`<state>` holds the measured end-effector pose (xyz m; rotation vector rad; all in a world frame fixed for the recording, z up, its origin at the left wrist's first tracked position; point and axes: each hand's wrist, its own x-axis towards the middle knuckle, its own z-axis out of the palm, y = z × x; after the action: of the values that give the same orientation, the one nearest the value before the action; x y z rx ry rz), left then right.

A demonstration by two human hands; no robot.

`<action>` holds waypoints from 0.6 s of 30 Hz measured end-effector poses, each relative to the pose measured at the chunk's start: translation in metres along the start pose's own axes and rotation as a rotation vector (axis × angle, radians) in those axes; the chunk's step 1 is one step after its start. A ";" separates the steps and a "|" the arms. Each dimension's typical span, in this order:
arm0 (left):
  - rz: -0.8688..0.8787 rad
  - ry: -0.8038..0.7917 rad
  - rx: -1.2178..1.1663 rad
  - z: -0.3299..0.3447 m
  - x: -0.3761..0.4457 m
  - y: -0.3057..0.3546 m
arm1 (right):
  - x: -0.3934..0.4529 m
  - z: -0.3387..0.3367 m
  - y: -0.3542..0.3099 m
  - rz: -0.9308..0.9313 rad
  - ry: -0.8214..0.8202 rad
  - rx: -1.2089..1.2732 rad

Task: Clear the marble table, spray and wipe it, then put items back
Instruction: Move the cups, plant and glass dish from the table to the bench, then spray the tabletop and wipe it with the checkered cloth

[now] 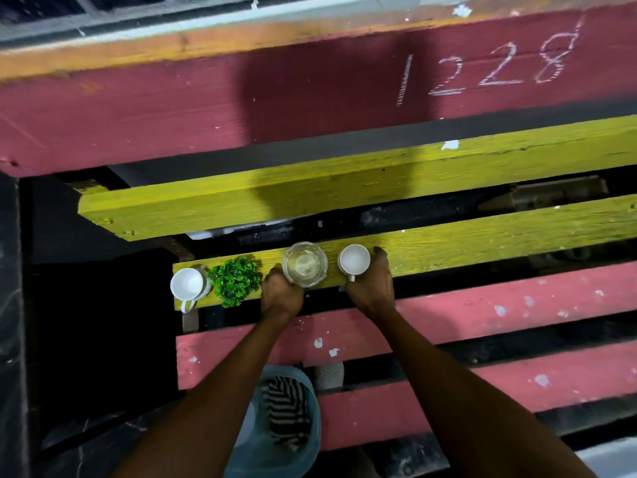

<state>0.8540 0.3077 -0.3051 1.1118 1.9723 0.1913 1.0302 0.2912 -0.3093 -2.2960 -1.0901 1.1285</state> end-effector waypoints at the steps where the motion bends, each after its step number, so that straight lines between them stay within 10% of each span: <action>1: 0.053 -0.005 0.017 -0.004 -0.008 -0.001 | -0.007 -0.001 0.000 0.009 0.016 -0.002; 18: 0.268 0.192 -0.104 -0.105 -0.174 -0.114 | -0.226 0.042 -0.002 -0.120 0.032 -0.057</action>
<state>0.7486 0.1340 -0.1905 1.3273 1.9478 0.5544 0.9099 0.1179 -0.2184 -2.2493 -1.2447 1.0243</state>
